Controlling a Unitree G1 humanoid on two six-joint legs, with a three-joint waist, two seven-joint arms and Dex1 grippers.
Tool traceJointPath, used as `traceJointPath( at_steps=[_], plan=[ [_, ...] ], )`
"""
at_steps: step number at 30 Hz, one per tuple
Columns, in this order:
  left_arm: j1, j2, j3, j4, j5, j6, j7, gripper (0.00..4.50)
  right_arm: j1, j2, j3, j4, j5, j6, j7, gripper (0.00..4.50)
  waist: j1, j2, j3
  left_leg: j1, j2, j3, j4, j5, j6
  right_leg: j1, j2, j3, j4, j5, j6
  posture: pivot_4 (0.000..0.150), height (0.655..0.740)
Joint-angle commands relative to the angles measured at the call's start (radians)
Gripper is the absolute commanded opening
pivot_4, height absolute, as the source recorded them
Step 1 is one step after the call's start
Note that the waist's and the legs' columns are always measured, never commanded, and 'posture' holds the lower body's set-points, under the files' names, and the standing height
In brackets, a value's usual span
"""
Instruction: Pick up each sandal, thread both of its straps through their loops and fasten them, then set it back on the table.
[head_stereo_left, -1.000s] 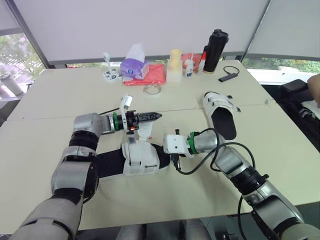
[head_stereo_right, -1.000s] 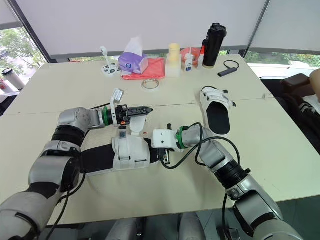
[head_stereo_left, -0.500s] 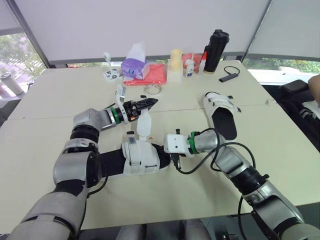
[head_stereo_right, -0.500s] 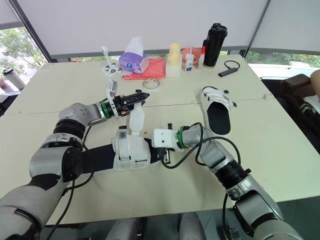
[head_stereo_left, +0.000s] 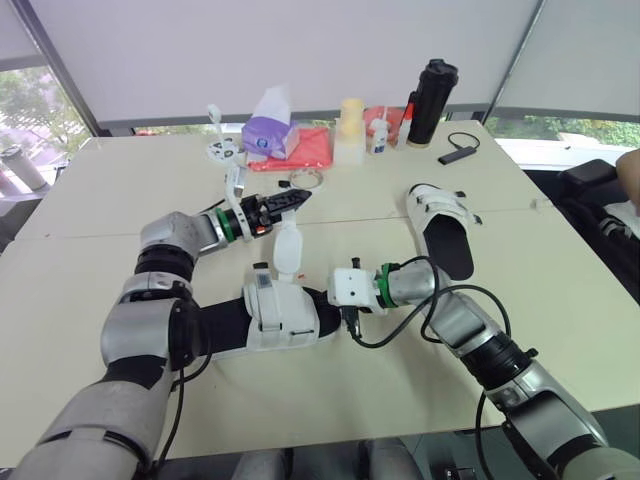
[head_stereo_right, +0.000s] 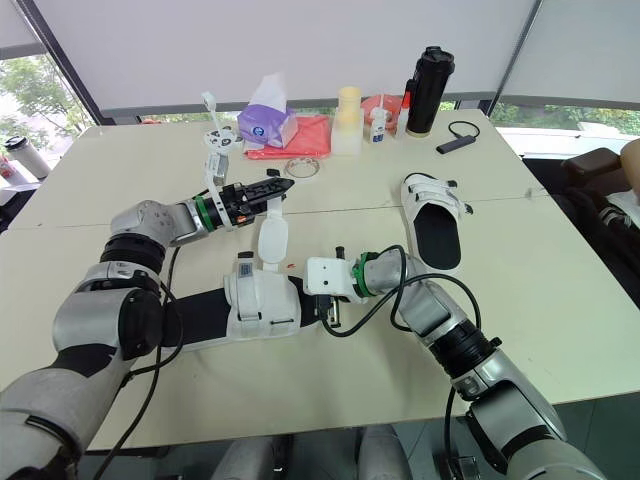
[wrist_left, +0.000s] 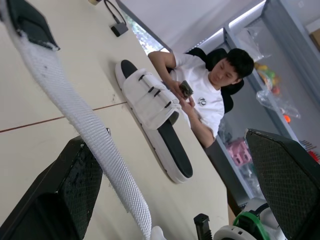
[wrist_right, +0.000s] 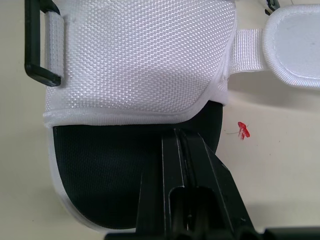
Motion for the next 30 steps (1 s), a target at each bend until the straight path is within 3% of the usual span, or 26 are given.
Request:
traceJointPath(
  at_steps=[1,2,5,12,20,25,30],
  plan=[
    [-0.021,0.011,0.012,-0.03,-0.001,-0.019,-0.011,4.48,0.017,-0.007,0.012,0.028,-0.03,0.026,0.001,0.0,0.0,0.0,0.0,0.0,0.0,0.0,0.0,0.0,0.0,0.0,0.0,0.0,0.0,0.0,0.0,0.15,0.74],
    [-0.021,0.011,0.012,-0.03,0.0,-0.02,-0.012,4.48,0.017,-0.007,0.012,0.028,-0.029,0.026,0.001,0.0,0.0,0.0,0.0,0.0,0.0,0.0,0.0,0.0,0.0,0.0,0.0,0.0,0.0,0.0,0.0,0.15,0.74],
    [-0.027,0.012,0.021,-0.028,-0.005,-0.026,-0.006,3.62,0.016,-0.007,0.011,0.028,-0.029,0.027,0.001,0.0,0.0,0.0,0.0,0.0,0.0,0.0,0.0,0.0,0.0,0.0,0.0,0.0,0.0,0.0,0.0,0.15,0.74],
    [-0.027,0.016,0.013,-0.055,-0.012,-0.025,-0.041,0.03,0.014,-0.007,0.01,0.031,-0.029,0.027,0.0,0.0,0.0,0.0,0.0,0.0,0.0,0.0,0.0,0.0,0.0,0.0,0.0,0.0,0.0,0.0,0.0,0.15,0.74],
    [0.07,0.042,-0.091,-0.305,-0.014,0.005,-0.197,0.03,0.013,-0.008,0.006,0.033,-0.028,0.028,-0.002,0.0,-0.001,0.0,0.0,0.0,0.0,0.0,0.0,0.0,0.0,0.0,0.0,0.0,0.0,0.002,-0.003,0.15,0.74],
    [0.337,0.136,-0.231,-0.894,-0.05,-0.077,-0.359,0.03,0.019,-0.013,0.008,0.027,-0.03,0.029,0.0,0.0,-0.004,0.0,0.0,0.0,0.0,0.001,-0.001,0.0,0.0,-0.001,0.0,0.002,0.0,0.002,-0.003,0.15,0.74],
    [0.485,0.172,-0.3,-1.111,0.028,-0.292,-0.356,0.03,0.021,-0.014,0.01,0.031,-0.036,0.021,0.002,0.0,0.006,0.001,0.0,0.0,0.0,0.0,-0.001,0.0,-0.001,0.0,0.001,0.003,-0.001,0.001,-0.006,0.15,0.74]
  ],
)
